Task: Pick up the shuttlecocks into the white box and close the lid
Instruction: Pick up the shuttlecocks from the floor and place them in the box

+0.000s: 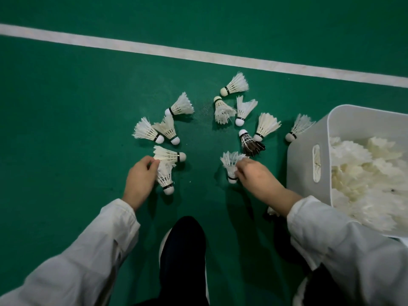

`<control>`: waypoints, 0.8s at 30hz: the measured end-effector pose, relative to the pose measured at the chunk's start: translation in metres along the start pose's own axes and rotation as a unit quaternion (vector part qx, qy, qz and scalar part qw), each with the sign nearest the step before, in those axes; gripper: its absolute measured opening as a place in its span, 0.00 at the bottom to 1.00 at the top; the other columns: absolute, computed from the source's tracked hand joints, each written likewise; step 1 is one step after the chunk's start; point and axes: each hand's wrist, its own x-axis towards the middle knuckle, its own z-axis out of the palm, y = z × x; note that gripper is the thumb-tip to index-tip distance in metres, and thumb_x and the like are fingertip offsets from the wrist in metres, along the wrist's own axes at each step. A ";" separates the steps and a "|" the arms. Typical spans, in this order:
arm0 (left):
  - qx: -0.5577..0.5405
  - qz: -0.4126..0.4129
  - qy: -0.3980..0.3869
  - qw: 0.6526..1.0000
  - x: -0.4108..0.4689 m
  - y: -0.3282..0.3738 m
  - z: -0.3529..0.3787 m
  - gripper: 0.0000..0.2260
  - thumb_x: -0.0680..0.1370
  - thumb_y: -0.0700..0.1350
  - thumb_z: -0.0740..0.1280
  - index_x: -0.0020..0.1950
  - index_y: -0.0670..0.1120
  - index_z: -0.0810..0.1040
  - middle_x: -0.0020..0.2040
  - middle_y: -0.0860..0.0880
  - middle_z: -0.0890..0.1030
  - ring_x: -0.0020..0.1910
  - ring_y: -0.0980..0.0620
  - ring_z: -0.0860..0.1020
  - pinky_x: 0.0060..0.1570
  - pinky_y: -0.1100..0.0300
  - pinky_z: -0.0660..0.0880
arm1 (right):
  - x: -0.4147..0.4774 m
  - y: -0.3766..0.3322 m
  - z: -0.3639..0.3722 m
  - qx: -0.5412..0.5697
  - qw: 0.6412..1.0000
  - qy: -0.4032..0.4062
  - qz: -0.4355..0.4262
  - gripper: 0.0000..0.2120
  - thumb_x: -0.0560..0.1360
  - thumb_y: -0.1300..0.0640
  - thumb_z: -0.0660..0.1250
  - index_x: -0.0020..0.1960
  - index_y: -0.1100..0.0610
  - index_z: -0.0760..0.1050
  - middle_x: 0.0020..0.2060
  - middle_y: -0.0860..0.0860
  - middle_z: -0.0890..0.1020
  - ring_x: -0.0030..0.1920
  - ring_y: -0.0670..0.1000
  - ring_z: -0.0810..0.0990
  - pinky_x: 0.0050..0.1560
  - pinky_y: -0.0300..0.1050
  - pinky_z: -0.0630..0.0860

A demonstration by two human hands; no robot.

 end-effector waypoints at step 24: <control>0.208 0.572 -0.083 0.789 -0.112 0.356 0.073 0.09 0.78 0.52 0.61 0.47 0.47 0.75 0.38 0.52 0.76 0.37 0.51 0.72 0.34 0.58 0.65 | -0.185 0.159 -0.188 0.046 0.972 0.202 0.113 0.08 0.75 0.55 0.66 0.47 0.59 0.81 0.50 0.51 0.79 0.34 0.44 0.72 0.35 0.35 0.65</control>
